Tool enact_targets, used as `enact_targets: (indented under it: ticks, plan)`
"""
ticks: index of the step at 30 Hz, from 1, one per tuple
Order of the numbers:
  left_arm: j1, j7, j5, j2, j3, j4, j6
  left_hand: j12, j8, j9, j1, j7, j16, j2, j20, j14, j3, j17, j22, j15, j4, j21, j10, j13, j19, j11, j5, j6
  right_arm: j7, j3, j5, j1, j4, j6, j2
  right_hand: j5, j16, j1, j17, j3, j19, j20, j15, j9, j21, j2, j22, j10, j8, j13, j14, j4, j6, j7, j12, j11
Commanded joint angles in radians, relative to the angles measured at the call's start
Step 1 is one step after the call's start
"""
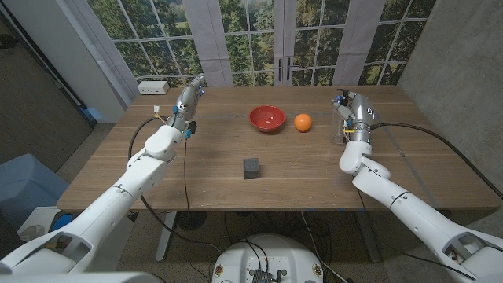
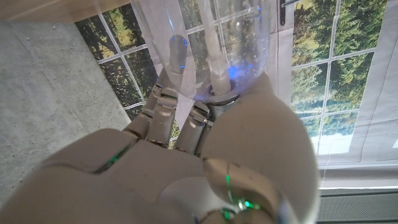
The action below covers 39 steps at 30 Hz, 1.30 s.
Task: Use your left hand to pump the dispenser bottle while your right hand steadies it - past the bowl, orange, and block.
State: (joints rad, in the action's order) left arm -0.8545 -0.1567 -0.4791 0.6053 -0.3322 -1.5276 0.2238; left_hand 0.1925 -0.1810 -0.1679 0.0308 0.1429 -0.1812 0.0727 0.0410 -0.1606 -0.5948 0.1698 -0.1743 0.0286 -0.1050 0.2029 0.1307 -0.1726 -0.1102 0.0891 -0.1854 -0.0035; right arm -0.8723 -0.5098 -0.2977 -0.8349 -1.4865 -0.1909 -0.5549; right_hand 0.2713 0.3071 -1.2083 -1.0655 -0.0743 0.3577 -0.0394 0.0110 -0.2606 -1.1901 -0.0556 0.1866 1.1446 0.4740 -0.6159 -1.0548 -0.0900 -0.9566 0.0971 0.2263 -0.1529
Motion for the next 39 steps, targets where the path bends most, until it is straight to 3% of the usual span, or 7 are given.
enact_targets:
  ticks: [1,8,13,15,24,30,39]
  plan:
    - [-0.001,0.001,0.0,0.002,-0.001,-0.003,0.006,-0.003,0.001,-0.003,-0.002,-0.003,0.001,0.016,0.0,0.001,-0.003,0.002,-0.002,-0.004,-0.007,-0.001,0.0,-0.002,0.0,-0.006,-0.003,-0.002,0.015,-0.005,0.011,-0.007,-0.029,-0.042,-0.018,-0.037,-0.03,-0.114,0.015,-0.022,0.034,-0.145,-0.234,0.006,-0.02,-0.109,-0.005,-0.035,-0.014,0.02,-0.168,-0.009,0.02,-0.008,-0.026,0.011]
    - [-0.003,0.003,0.002,0.004,0.001,-0.008,0.014,-0.003,-0.001,-0.003,-0.002,-0.006,0.001,0.017,0.001,0.002,-0.002,0.002,-0.002,-0.004,-0.007,-0.001,0.001,-0.002,0.0,-0.009,-0.003,0.002,0.038,-0.001,0.018,-0.016,-0.07,-0.117,-0.021,-0.056,-0.071,-0.07,0.034,-0.04,0.051,-0.118,-0.234,0.014,-0.014,-0.102,-0.014,-0.108,-0.048,0.045,-0.095,-0.005,0.077,-0.005,-0.044,0.011]
    - [-0.005,0.002,0.005,0.008,0.002,-0.016,0.013,-0.003,-0.001,-0.003,-0.002,-0.008,0.001,0.017,0.0,0.002,-0.002,0.002,-0.002,-0.004,-0.008,-0.002,0.0,-0.002,0.0,-0.011,-0.003,0.003,0.043,-0.003,0.012,-0.021,-0.094,-0.173,-0.024,-0.076,-0.104,0.031,0.057,-0.024,0.059,-0.061,-0.221,0.03,0.008,-0.062,-0.016,-0.205,-0.108,0.073,0.013,0.015,0.173,0.006,-0.05,0.01]
    - [-0.005,0.006,0.003,0.009,0.002,-0.016,0.014,-0.003,-0.002,-0.003,-0.001,-0.013,0.001,0.017,0.001,0.003,-0.002,0.002,-0.002,-0.004,-0.008,-0.002,0.0,-0.002,0.001,-0.011,-0.003,0.007,0.07,-0.002,0.022,-0.024,-0.118,-0.206,-0.03,-0.088,-0.117,0.088,0.075,-0.01,0.049,-0.037,-0.216,0.04,0.025,-0.039,-0.015,-0.285,-0.148,0.087,0.088,0.026,0.234,0.012,-0.053,0.01]
    - [-0.01,0.001,0.012,0.013,0.005,-0.029,0.022,-0.003,-0.002,-0.003,-0.001,-0.013,0.001,0.017,0.001,0.004,-0.002,0.002,-0.002,-0.003,-0.009,-0.003,-0.001,-0.002,0.001,-0.011,-0.003,0.007,0.06,0.004,0.027,-0.045,-0.14,-0.201,-0.044,-0.077,-0.122,0.241,0.152,0.042,0.03,0.013,-0.202,0.049,0.072,0.032,-0.013,-0.444,-0.216,0.115,0.242,0.056,0.342,0.002,-0.051,0.036]
    - [-0.01,0.006,0.013,0.017,0.006,-0.034,0.022,-0.003,-0.001,-0.003,-0.001,-0.014,0.001,0.018,0.001,0.004,-0.003,0.002,-0.002,-0.003,-0.009,-0.003,-0.001,-0.002,0.001,-0.011,-0.003,0.007,0.134,0.025,0.075,-0.061,-0.199,-0.256,-0.062,-0.032,-0.12,0.344,0.216,0.089,-0.014,0.046,-0.173,0.046,0.132,0.079,-0.013,-0.619,-0.285,0.135,0.412,0.078,0.529,-0.054,-0.051,0.063]
    - [-0.024,0.002,0.009,0.021,0.013,-0.045,0.023,-0.004,-0.001,-0.003,0.0,-0.013,0.002,0.019,0.001,0.004,-0.003,0.002,-0.002,-0.003,-0.01,-0.003,0.001,-0.002,0.001,-0.013,-0.003,0.006,0.205,0.101,0.22,-0.111,-0.217,-0.071,-0.092,0.028,-0.122,0.522,0.302,0.19,-0.123,0.128,-0.079,0.042,0.255,0.14,-0.015,-0.838,-0.286,0.166,0.655,0.143,0.722,-0.105,-0.047,0.125]
